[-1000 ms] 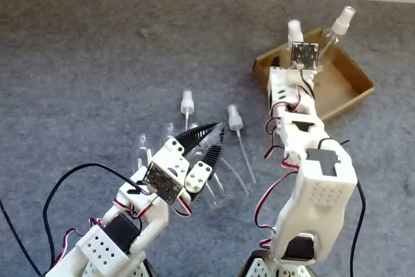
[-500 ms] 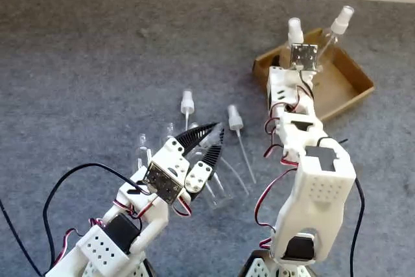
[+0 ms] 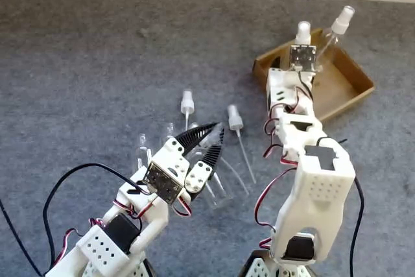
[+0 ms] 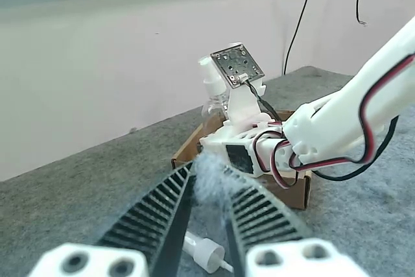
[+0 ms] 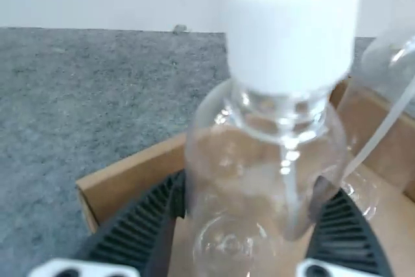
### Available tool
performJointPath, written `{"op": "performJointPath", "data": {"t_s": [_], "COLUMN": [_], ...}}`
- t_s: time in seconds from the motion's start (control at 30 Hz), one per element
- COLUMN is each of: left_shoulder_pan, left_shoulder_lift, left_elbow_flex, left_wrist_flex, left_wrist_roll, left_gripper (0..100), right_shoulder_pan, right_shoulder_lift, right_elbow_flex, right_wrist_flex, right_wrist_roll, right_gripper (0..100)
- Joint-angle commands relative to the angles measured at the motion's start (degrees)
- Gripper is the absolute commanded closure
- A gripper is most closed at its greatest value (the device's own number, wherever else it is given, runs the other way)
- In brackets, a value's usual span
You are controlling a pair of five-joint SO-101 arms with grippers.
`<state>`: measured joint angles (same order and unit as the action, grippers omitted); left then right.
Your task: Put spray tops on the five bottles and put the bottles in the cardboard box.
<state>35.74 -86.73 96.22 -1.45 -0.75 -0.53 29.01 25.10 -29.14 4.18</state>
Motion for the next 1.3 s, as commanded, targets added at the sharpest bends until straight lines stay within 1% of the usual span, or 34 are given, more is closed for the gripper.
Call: {"op": "performJointPath", "data": {"t_s": [0.0, 0.2, 0.43, 0.73, 0.97, 1.1, 1.27], "left_shoulder_pan": [-0.8, -0.8, -0.9, -0.8, -0.7, -0.6, -0.7], "left_shoulder_lift": [0.5, 0.5, 0.5, 0.5, 0.5, 0.5, 0.5], "left_elbow_flex": [1.4, 1.4, 1.4, 1.4, 1.4, 1.4, 1.4], "left_wrist_flex": [0.1, 0.1, 0.1, 1.0, 1.4, 1.4, 1.4], "left_wrist_roll": [-0.4, -0.4, -0.4, -0.4, -0.4, -0.4, -0.4], "left_gripper": [99, 99, 99, 99, 99, 99, 99], "right_shoulder_pan": [-0.3, -0.2, -0.3, 0.0, -0.1, -0.2, -0.2], "right_shoulder_lift": [-1.3, -1.5, -9.1, -15.7, -24.0, -29.7, -37.5], "right_elbow_flex": [-2.4, -2.8, -2.8, -2.8, -2.8, -2.3, -2.2], "right_wrist_flex": [-0.7, 0.5, 10.2, 18.6, 26.0, 31.6, 41.2], "right_wrist_roll": [0.6, 0.6, 0.3, 0.3, 0.3, 0.3, 0.3], "right_gripper": [73.8, 73.8, 73.8, 73.8, 73.8, 73.8, 73.8]}}
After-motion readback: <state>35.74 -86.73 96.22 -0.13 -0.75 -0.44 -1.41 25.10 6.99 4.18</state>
